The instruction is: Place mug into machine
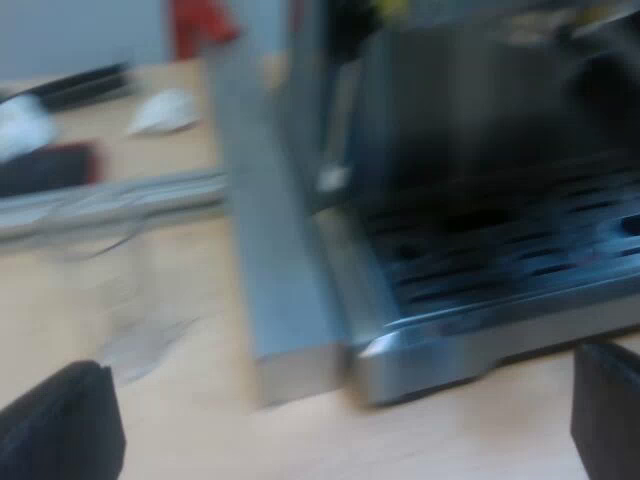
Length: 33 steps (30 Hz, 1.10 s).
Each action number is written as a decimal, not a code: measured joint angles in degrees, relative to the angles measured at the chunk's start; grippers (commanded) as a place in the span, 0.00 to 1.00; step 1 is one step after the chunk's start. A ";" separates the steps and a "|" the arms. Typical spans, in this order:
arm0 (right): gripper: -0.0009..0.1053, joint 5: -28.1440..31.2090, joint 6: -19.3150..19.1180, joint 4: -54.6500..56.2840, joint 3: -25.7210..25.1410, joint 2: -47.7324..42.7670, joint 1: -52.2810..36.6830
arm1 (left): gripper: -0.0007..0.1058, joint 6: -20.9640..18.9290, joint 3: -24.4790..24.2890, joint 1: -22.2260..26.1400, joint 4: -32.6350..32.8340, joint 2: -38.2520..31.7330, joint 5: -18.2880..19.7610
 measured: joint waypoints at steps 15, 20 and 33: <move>0.69 0.00 -2.64 1.16 -11.31 18.68 6.67 | 0.88 -2.33 0.00 -19.76 -5.10 2.32 11.41; 0.69 0.27 -2.80 1.04 -12.06 24.19 9.99 | 0.88 0.24 0.00 -26.25 -8.24 6.62 11.55; 0.69 7.74 -1.75 -14.04 -5.08 29.35 10.56 | 0.88 0.59 7.03 -30.11 -21.34 16.19 11.72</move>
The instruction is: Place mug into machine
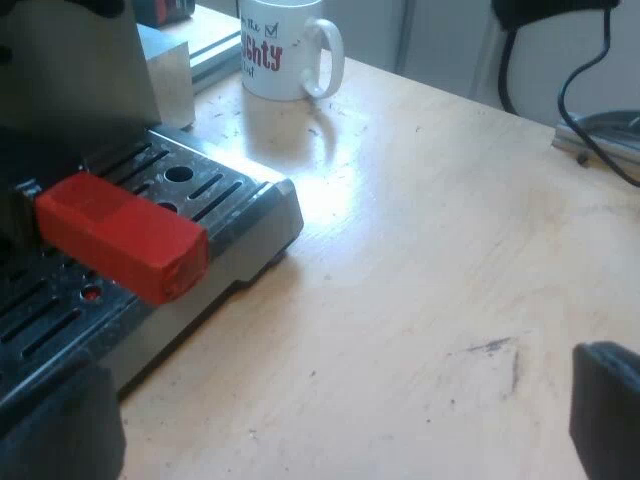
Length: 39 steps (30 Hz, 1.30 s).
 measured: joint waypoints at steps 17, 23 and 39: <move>0.69 5.30 1.61 -43.79 12.76 21.78 0.00 | 0.88 0.00 -0.01 0.00 -3.33 10.59 0.00; 0.69 8.41 3.91 -54.96 12.76 30.64 0.00 | 0.88 0.00 -0.01 0.00 -7.79 11.63 0.00; 0.69 15.00 4.44 -82.68 11.68 55.25 0.00 | 0.88 0.00 -0.01 0.00 -13.15 19.12 0.43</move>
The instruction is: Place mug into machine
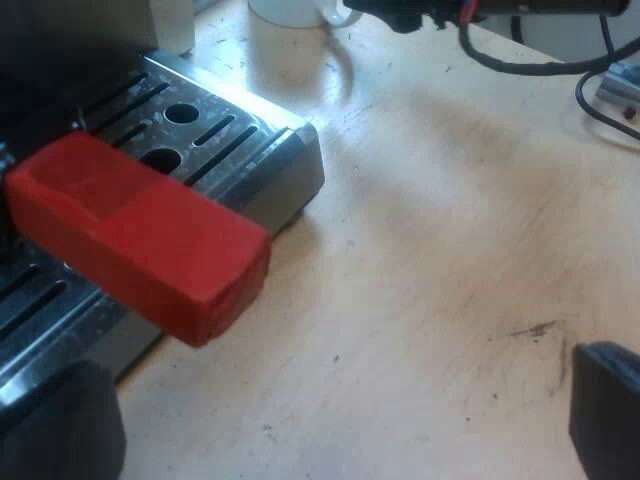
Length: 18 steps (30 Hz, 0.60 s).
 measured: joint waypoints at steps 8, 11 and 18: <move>0.69 1.18 0.37 -1.13 -5.25 6.70 -2.63 | 0.88 0.00 0.00 0.00 0.00 0.00 1.75; 0.69 1.31 0.45 -1.13 -6.43 7.91 -4.04 | 0.88 0.00 0.00 0.00 0.00 0.00 1.78; 0.61 -0.41 0.45 -1.42 -7.86 10.27 -5.40 | 0.88 0.00 0.00 0.00 0.00 0.00 1.78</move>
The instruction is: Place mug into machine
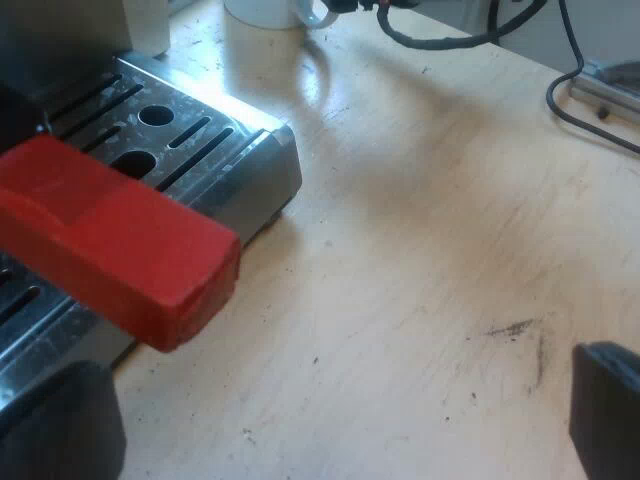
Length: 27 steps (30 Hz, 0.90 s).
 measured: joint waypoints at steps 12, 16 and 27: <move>0.46 -0.67 0.00 0.32 -3.89 3.80 0.00 | 0.88 0.00 0.00 0.00 0.00 0.00 0.00; 0.18 -0.70 0.00 0.49 -4.11 3.81 0.00 | 0.88 0.00 0.00 0.00 0.00 0.00 0.00; 0.01 -0.89 -1.52 7.18 -4.24 1.22 0.00 | 0.88 0.00 0.00 0.00 0.00 0.00 0.00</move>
